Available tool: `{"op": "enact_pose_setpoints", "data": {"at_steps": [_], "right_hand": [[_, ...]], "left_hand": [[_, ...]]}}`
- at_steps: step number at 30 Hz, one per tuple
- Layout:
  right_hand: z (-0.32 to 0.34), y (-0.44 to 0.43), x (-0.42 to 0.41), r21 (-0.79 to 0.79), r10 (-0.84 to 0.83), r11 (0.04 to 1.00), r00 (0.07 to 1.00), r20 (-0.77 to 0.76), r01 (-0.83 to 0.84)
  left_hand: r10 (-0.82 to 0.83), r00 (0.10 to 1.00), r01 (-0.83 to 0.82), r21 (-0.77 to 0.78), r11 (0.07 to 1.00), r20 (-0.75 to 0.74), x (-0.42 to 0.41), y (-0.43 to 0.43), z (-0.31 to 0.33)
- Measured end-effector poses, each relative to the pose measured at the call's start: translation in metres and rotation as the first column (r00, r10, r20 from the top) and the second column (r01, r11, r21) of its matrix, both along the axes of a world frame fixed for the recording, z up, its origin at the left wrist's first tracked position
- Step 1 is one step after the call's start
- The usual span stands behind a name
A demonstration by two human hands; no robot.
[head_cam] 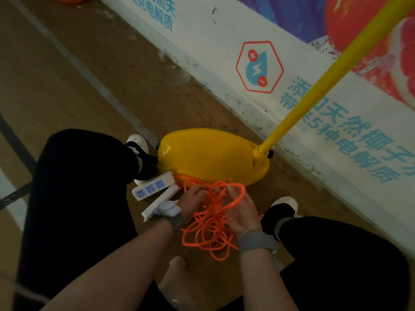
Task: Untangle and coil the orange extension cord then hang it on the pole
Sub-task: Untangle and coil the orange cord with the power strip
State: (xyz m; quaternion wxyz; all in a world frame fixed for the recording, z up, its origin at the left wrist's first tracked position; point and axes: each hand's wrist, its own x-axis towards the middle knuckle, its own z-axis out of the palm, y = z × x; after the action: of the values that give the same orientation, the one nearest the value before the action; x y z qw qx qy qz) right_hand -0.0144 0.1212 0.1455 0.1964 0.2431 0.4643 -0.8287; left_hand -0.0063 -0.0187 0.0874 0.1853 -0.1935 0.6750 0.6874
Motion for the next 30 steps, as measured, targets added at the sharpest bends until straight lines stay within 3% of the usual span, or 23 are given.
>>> {"op": "enact_pose_setpoints", "data": {"at_steps": [4, 6, 8, 10, 12, 14, 16, 19, 21, 22, 23, 24, 26, 28, 30], "right_hand": [[0.010, -0.001, -0.006, -0.082, -0.059, 0.995, 0.998, 0.005, 0.059], [0.008, 0.002, -0.004, -0.130, -0.122, 0.982, 0.986, 0.112, 0.136], [0.009, 0.004, -0.003, -0.159, -0.175, 0.965, 0.961, 0.212, 0.210], [0.012, 0.007, -0.006, -0.109, -0.128, 0.982, 0.971, 0.200, 0.152], [0.011, 0.006, -0.007, 0.101, 0.110, 0.987, 0.987, 0.118, -0.122], [0.003, 0.004, -0.006, 0.354, 0.335, 0.864, 0.934, 0.127, -0.358], [-0.001, -0.001, -0.002, 0.526, 0.436, 0.721, 0.885, 0.163, -0.452], [-0.007, -0.005, 0.001, 0.734, 0.582, 0.457, 0.793, 0.179, -0.502], [-0.005, -0.004, 0.001, 0.848, 0.680, 0.260, 0.711, 0.179, -0.462], [-0.001, -0.004, 0.001, 0.886, 0.710, 0.206, 0.687, 0.157, -0.415], [0.004, -0.003, 0.000, 0.905, 0.715, 0.214, 0.690, 0.112, -0.368], [0.008, -0.002, -0.001, 0.888, 0.700, 0.300, 0.713, 0.043, -0.348], [0.022, 0.007, -0.005, 0.705, 0.566, 0.632, 0.812, -0.138, -0.321], [0.037, 0.023, -0.012, 0.277, 0.277, 0.940, 0.921, -0.275, -0.200], [0.046, 0.038, -0.018, -0.149, -0.001, 0.988, 0.948, -0.317, -0.049]], "left_hand": [[-0.070, 0.992, 0.058, -0.115, 0.992, -0.105, 0.004, -0.005, 0.001], [-0.138, 0.988, 0.135, -0.055, 0.989, -0.069, 0.006, -0.008, -0.003], [-0.128, 0.991, 0.122, 0.137, 0.983, 0.037, 0.006, -0.011, -0.005], [0.053, 0.982, -0.117, 0.363, 0.925, 0.181, 0.002, -0.011, -0.005], [0.306, 0.892, -0.430, 0.421, 0.799, 0.332, -0.005, -0.014, -0.007], [0.483, 0.792, -0.603, 0.363, 0.710, 0.372, -0.012, -0.020, -0.011], [0.563, 0.781, -0.622, 0.255, 0.740, 0.270, -0.016, -0.024, -0.014], [0.523, 0.852, -0.523, -0.034, 0.852, 0.007, -0.015, -0.030, -0.015], [0.422, 0.899, -0.438, -0.223, 0.871, -0.120, -0.013, -0.032, -0.012], [0.381, 0.909, -0.415, -0.281, 0.865, -0.172, -0.011, -0.031, -0.007], [0.348, 0.918, -0.394, -0.338, 0.855, -0.190, -0.008, -0.033, -0.007], [0.334, 0.925, -0.379, -0.390, 0.839, -0.181, -0.006, -0.035, -0.006], [0.376, 0.923, -0.370, -0.448, 0.814, -0.080, -0.002, -0.045, -0.011], [0.484, 0.869, -0.437, -0.304, 0.846, 0.100, -0.003, -0.057, -0.017], [0.496, 0.801, -0.499, -0.085, 0.862, 0.335, -0.004, -0.059, -0.014]]}}
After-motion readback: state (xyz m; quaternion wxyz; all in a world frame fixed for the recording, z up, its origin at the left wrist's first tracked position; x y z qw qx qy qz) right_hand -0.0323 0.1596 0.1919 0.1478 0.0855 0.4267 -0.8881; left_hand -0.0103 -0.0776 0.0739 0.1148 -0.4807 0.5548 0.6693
